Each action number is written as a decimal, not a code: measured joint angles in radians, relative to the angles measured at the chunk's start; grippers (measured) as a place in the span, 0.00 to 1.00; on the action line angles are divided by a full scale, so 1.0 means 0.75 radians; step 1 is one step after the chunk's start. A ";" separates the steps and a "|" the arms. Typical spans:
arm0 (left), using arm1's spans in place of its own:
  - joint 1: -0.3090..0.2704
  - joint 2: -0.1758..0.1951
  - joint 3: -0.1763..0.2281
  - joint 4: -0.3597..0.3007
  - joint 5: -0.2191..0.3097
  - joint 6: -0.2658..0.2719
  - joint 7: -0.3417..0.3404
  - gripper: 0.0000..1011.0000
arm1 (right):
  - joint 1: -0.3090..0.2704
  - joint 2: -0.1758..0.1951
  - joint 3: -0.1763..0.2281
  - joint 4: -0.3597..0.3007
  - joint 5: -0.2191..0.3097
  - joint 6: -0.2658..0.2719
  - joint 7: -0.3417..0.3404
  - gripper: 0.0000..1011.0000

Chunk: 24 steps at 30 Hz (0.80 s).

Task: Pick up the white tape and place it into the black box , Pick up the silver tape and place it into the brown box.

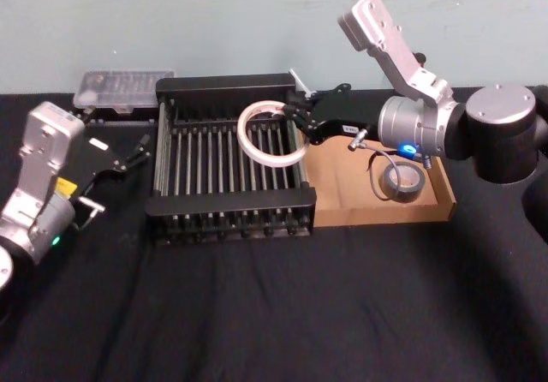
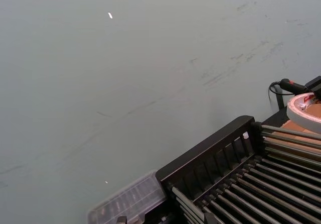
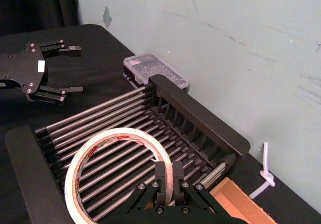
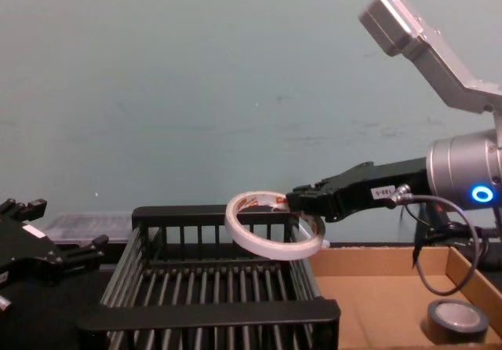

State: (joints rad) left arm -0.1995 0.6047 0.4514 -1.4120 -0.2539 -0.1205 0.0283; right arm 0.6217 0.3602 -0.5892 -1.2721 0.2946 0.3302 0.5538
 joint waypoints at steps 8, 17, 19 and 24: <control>0.000 0.000 0.000 0.000 0.000 0.000 0.000 0.99 | 0.000 0.000 0.001 -0.001 0.001 0.002 -0.001 0.25; 0.000 0.000 0.000 0.000 0.000 0.000 0.000 0.99 | -0.001 0.000 0.001 -0.002 0.001 0.004 -0.002 0.50; 0.000 0.000 0.000 0.000 0.000 0.000 0.000 0.99 | -0.001 0.000 0.001 -0.002 0.001 0.004 -0.002 0.57; 0.000 0.000 0.000 0.000 0.000 0.000 0.000 0.99 | -0.002 0.000 0.001 -0.002 0.001 0.004 -0.002 0.72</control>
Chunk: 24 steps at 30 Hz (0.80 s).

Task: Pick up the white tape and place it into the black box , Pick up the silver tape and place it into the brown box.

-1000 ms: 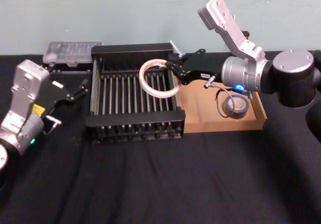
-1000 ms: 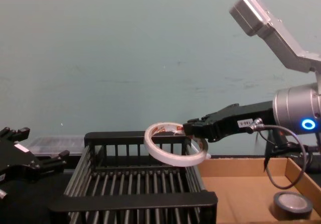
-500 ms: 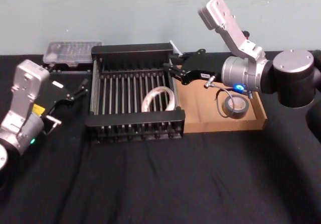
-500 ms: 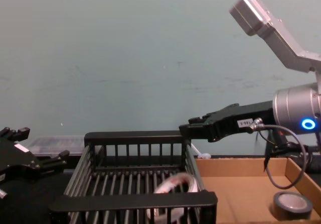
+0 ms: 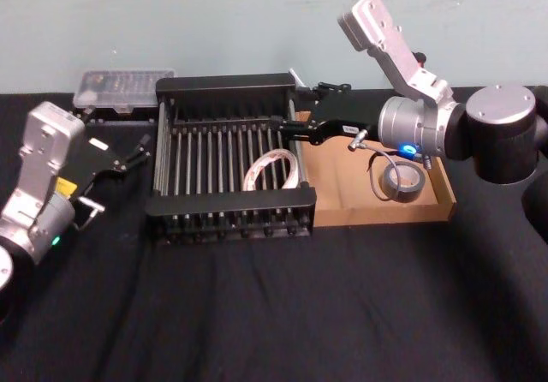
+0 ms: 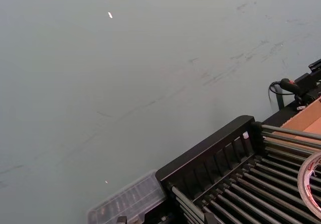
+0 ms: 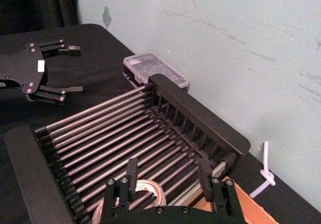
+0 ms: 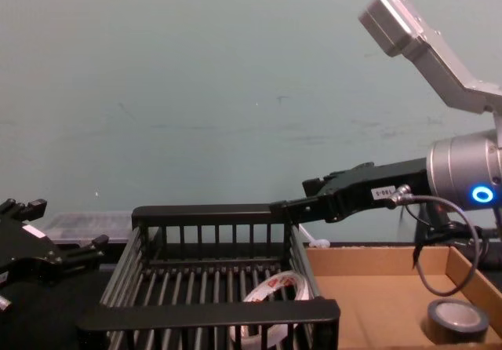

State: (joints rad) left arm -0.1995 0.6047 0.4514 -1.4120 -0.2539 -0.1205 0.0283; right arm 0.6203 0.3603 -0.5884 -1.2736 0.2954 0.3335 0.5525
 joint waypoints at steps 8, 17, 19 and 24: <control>0.000 0.000 0.000 0.000 0.000 0.000 0.000 0.99 | -0.001 0.002 0.000 -0.003 0.000 -0.002 -0.001 0.95; 0.000 0.000 0.000 0.000 0.000 0.000 0.000 0.99 | -0.043 0.022 0.034 -0.056 -0.013 -0.065 -0.061 0.99; 0.000 0.000 0.000 0.000 0.000 0.000 0.000 0.99 | -0.066 0.030 0.053 -0.079 -0.025 -0.095 -0.096 0.99; 0.000 0.000 0.000 0.000 0.000 0.000 0.000 0.99 | -0.145 0.054 0.112 -0.150 -0.068 -0.162 -0.197 0.99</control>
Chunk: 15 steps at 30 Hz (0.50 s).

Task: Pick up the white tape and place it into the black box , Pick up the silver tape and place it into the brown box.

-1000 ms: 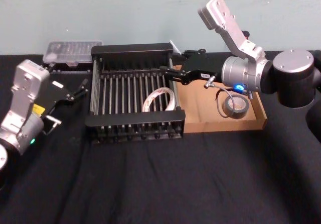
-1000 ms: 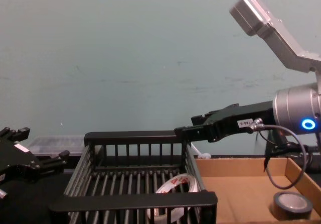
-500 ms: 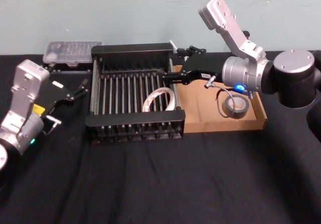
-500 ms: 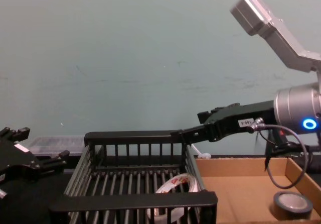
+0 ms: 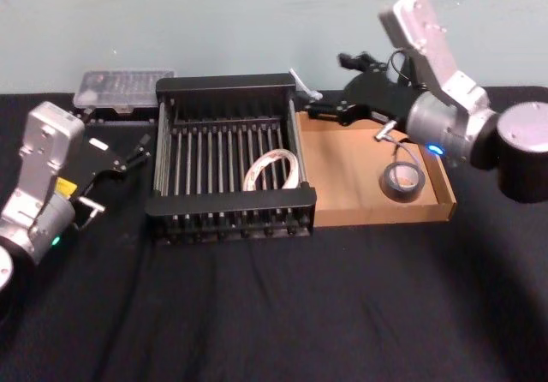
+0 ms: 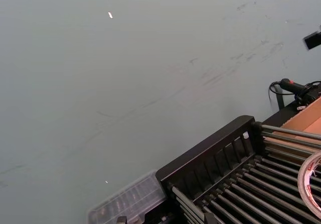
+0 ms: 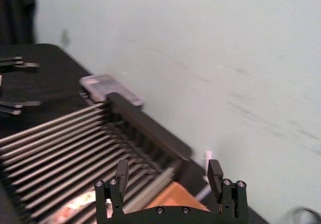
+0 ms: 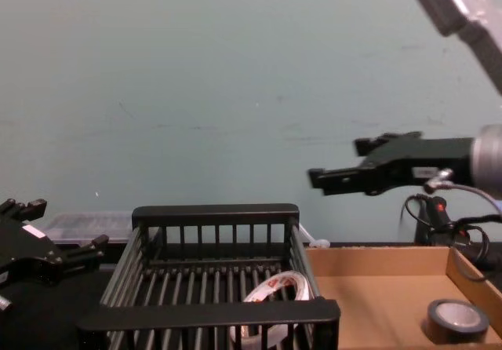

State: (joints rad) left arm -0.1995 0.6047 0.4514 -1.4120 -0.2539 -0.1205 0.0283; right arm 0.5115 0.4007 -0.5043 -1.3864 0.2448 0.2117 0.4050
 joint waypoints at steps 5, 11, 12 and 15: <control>0.000 0.000 0.000 0.000 0.000 0.000 0.000 0.99 | -0.103 0.028 0.069 -0.072 -0.043 -0.060 -0.120 0.99; 0.000 0.000 0.000 0.000 0.000 0.000 0.000 0.99 | -0.217 0.056 0.134 -0.137 -0.083 -0.110 -0.223 0.99; 0.000 0.000 0.000 0.000 0.000 0.000 0.000 0.99 | -0.245 0.062 0.150 -0.152 -0.089 -0.117 -0.240 0.99; 0.000 0.000 0.000 0.000 0.000 0.000 0.000 0.99 | -0.302 0.074 0.178 -0.176 -0.099 -0.123 -0.271 0.99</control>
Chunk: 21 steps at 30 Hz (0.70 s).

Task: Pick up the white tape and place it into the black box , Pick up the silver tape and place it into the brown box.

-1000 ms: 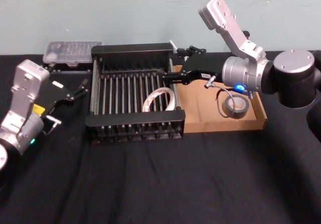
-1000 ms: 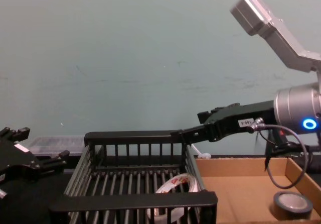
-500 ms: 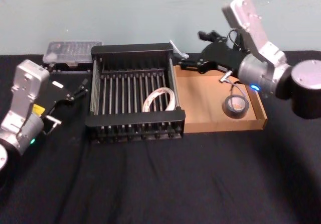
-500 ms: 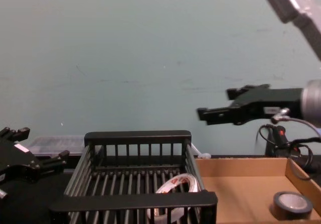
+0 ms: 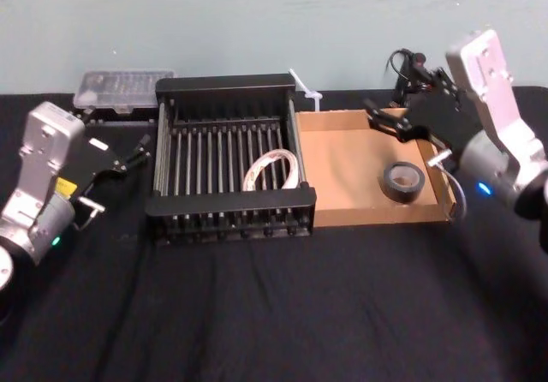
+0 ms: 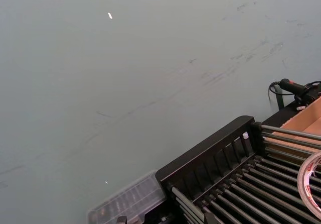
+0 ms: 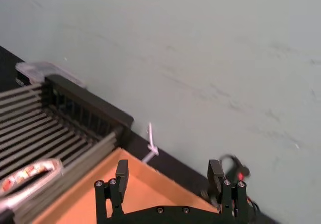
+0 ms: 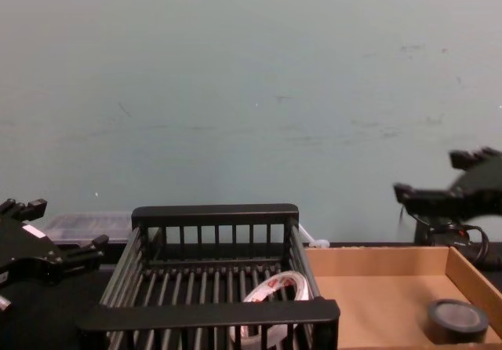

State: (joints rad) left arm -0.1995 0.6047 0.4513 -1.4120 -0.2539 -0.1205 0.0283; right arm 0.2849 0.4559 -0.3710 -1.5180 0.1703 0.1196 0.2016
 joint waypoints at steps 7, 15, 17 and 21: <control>0.000 0.000 0.000 0.000 0.000 0.000 0.000 0.99 | -0.107 0.006 0.055 -0.026 -0.006 0.008 -0.043 0.99; 0.000 0.000 0.000 0.000 0.000 0.000 0.000 0.99 | -0.159 -0.011 0.100 -0.024 -0.012 0.011 -0.056 0.99; 0.000 0.000 0.000 0.000 0.000 0.000 0.000 0.99 | -0.161 -0.017 0.110 -0.023 -0.012 0.012 -0.059 0.99; 0.000 0.000 0.000 0.000 0.000 0.000 0.000 0.99 | -0.162 -0.020 0.116 -0.023 -0.012 0.013 -0.062 0.99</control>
State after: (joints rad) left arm -0.1995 0.6047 0.4514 -1.4120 -0.2539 -0.1205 0.0282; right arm 0.1633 0.4410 -0.2843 -1.5350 0.1611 0.1295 0.1551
